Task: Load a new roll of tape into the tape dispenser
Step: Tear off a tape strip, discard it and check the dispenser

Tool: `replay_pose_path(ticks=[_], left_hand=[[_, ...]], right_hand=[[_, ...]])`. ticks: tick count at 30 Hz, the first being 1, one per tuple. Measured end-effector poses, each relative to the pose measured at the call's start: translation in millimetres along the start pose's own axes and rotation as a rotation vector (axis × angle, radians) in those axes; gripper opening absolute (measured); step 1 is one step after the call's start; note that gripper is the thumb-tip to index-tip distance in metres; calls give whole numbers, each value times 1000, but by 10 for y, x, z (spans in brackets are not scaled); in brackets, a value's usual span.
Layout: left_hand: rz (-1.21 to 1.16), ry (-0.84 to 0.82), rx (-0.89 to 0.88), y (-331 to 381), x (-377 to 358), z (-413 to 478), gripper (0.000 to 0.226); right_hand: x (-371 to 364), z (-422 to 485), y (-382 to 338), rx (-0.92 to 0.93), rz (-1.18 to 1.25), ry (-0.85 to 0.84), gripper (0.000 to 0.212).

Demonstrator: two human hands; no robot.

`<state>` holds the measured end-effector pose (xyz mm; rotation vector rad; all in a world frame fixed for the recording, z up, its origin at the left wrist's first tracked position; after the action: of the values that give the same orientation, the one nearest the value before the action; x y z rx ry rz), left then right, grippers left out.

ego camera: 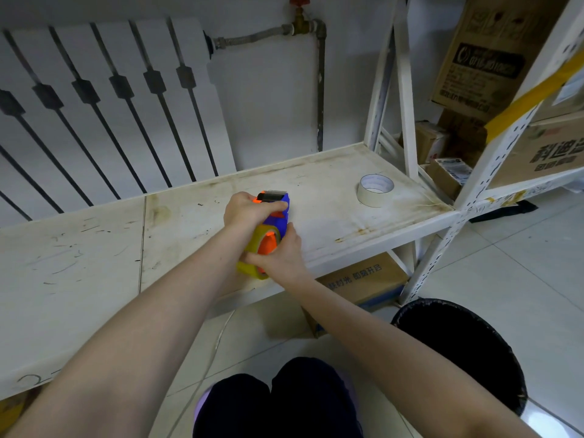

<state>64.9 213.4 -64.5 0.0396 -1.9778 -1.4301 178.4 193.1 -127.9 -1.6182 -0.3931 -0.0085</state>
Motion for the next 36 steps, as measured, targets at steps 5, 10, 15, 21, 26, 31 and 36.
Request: replay_pose_path(ticks=[5,10,15,21,26,31,36], left_hand=[[-36,-81,37,33,-84,87,43],[-138,-217,113,5,-307,62,95],[-208,-205,130,-194,-401,48,87],[-115,-187,67,-372,-492,28,48],[-44,-164,-4,-371,-446,7,37],[-59,-141,-28,-414,-323,43,33],[-93,-135,-38,-370,-179,24,33]], right_hand=[[141,111,8,-18,-26,35,104],[514,337,19,-56,-102,98,105],[1082,617,-31,-192,-402,199,102],[1249,881,-149,-234,-889,196,106],[1159,1017,-141,-188,-1025,142,108],[1107,1083,-128,-144,-1055,112,107],[1109,1065,-130,-128,-1137,18,111]])
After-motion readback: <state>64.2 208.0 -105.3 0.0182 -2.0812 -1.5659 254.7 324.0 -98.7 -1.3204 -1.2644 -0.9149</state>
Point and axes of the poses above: each hand's wrist, its own z-axis towards the middle knuckle, its own x-axis out of the back of the hand, y = z × x, the point moved 9 cm from there along z, towards the middle knuckle
